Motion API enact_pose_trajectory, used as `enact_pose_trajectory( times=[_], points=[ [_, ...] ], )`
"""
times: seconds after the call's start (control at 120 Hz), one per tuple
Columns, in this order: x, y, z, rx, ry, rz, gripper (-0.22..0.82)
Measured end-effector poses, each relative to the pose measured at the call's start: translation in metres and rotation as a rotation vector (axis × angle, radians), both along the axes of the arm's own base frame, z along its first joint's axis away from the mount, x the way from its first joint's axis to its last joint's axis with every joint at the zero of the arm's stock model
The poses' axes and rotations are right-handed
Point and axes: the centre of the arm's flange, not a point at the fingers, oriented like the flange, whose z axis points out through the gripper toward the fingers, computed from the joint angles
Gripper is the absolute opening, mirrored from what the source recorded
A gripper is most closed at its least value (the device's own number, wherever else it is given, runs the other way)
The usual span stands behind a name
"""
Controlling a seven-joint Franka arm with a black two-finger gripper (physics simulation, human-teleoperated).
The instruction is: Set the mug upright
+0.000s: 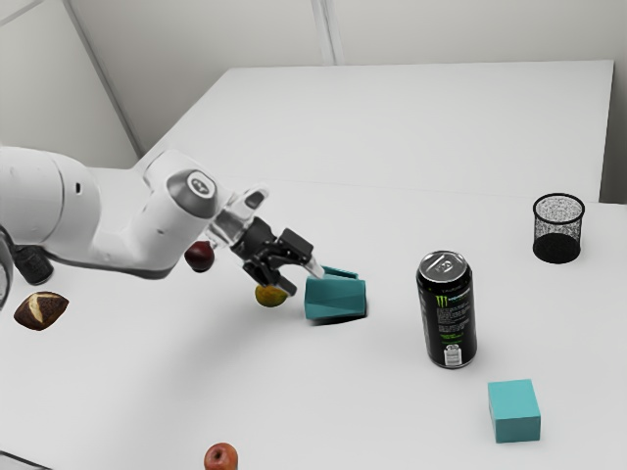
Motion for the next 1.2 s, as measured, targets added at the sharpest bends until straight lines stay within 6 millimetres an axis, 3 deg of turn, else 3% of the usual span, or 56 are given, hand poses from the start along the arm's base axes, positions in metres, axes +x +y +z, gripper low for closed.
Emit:
enact_pose_trajectory(
  times=[0.458,0.717,1.017,1.2],
  points=[
    [0.005,-0.005,-0.025,-0.067,-0.088,-0.081,0.58],
    [0.011,-0.016,-0.025,-0.098,-0.143,-0.126,0.31],
    [0.015,-0.035,-0.009,-0.114,-0.212,-0.205,-0.02],
    [0.016,-0.038,-0.006,-0.112,-0.233,-0.234,-0.12]
  ],
)
